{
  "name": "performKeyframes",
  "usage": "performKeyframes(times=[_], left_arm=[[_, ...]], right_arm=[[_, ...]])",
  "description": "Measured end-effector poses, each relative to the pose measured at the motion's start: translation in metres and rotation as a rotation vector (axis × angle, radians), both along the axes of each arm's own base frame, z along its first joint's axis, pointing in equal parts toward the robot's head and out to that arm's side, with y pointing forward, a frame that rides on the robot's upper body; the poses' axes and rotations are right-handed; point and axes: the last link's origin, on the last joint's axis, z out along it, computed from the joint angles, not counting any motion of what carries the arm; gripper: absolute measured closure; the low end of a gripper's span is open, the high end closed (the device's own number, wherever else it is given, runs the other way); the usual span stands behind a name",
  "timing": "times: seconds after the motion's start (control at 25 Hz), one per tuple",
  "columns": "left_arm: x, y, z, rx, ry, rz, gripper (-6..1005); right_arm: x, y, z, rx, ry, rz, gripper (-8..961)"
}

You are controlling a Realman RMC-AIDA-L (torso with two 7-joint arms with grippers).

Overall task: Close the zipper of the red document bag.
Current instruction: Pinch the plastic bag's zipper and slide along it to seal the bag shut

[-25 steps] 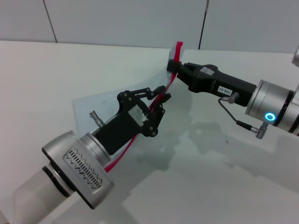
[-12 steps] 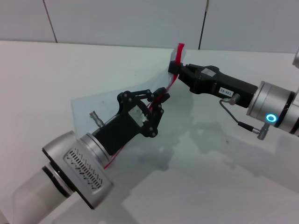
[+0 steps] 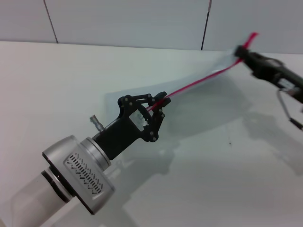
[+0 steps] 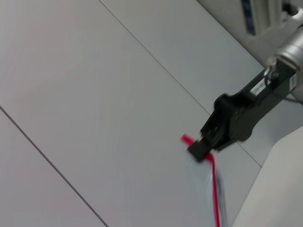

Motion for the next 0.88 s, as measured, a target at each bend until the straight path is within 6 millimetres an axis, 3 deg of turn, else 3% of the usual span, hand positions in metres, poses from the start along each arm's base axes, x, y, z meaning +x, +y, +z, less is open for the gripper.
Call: performKeyframes(times=[0.24, 0.52, 0.8, 0.88], left_arm=[[-0.003, -0.002, 0.000, -0.001, 0.006, 0.005, 925], [-0.007, -0.009, -0.003, -0.029, 0.032, -0.007, 927], [-0.011, -0.009, -0.002, -0.033, 0.044, -0.009, 929], [-0.011, -0.009, -0.001, -0.031, 0.040, -0.008, 882]], right_arm=[[0.039, -0.009, 0.024, 0.103, 0.015, -0.138, 932], [0.066, -0.022, 0.041, 0.185, 0.028, -0.230, 931], [0.073, -0.018, 0.043, 0.203, -0.063, -0.242, 930], [0.073, -0.017, 0.042, 0.208, -0.086, -0.235, 930]])
